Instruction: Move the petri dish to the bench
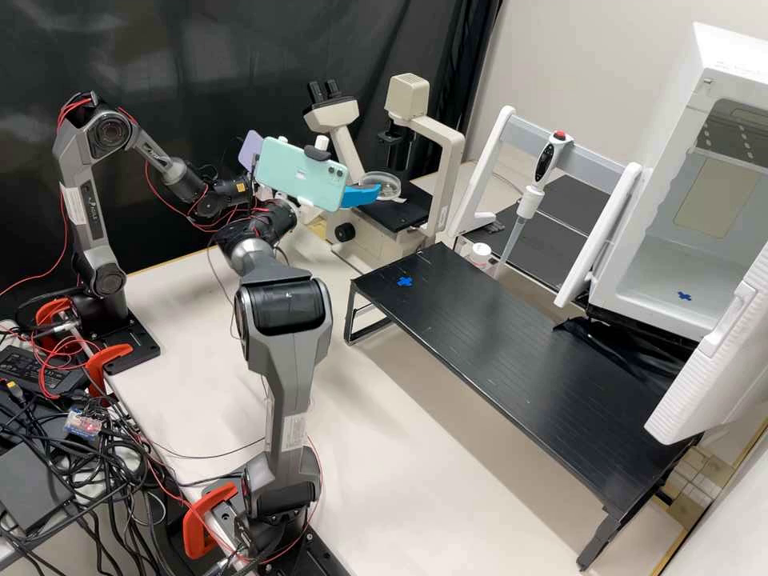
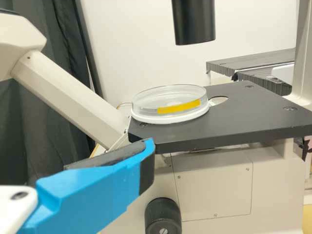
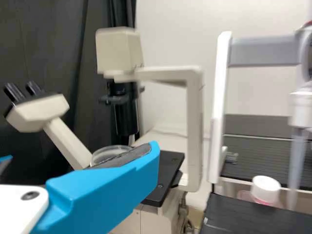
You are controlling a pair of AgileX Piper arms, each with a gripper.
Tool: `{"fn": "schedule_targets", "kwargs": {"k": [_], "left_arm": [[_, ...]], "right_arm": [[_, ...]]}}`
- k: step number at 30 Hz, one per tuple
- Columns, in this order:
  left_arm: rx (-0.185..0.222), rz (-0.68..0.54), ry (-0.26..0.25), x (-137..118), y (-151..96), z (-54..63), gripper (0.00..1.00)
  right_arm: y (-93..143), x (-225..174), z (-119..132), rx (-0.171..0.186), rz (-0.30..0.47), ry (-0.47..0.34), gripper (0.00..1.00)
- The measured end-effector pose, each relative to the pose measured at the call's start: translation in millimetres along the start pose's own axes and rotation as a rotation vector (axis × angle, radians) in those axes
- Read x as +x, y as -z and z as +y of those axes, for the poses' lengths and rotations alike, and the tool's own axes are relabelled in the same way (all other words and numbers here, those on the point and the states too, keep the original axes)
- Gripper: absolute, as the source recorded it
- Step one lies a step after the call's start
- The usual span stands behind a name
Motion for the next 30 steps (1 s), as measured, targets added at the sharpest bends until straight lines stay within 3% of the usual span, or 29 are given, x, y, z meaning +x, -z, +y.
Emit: {"fn": "schedule_targets", "kwargs": {"k": [2,5,10,13,16,19,24,30], "left_arm": [[0.0,0.0,0.0,0,0,0.0,1.0],[0.0,0.0,0.0,0,0,0.0,1.0],[0.0,0.0,0.0,0,0,0.0,1.0],[0.0,0.0,0.0,0,0,0.0,1.0],[0.0,0.0,0.0,0,0,0.0,1.0],[0.0,0.0,0.0,0,0,0.0,1.0],[0.0,0.0,0.0,0,0,0.0,1.0],[0.0,0.0,0.0,0,0,0.0,1.0]], "right_arm": [[4,-17,6,-0.001,0.024,-0.012,1.0],[-1,-59,25,-0.009,0.079,0.045,1.0],[-24,-92,61,-0.001,0.114,0.044,1.0],[-45,-106,76,-0.028,0.116,0.049,1.0],[-58,-112,81,-0.039,0.1,0.065,1.0],[-72,-120,85,-0.08,0.118,0.083,1.0],[-88,-127,95,-0.098,0.13,0.076,1.0],[-98,-139,91,-0.122,0.231,0.113,1.0]]}}
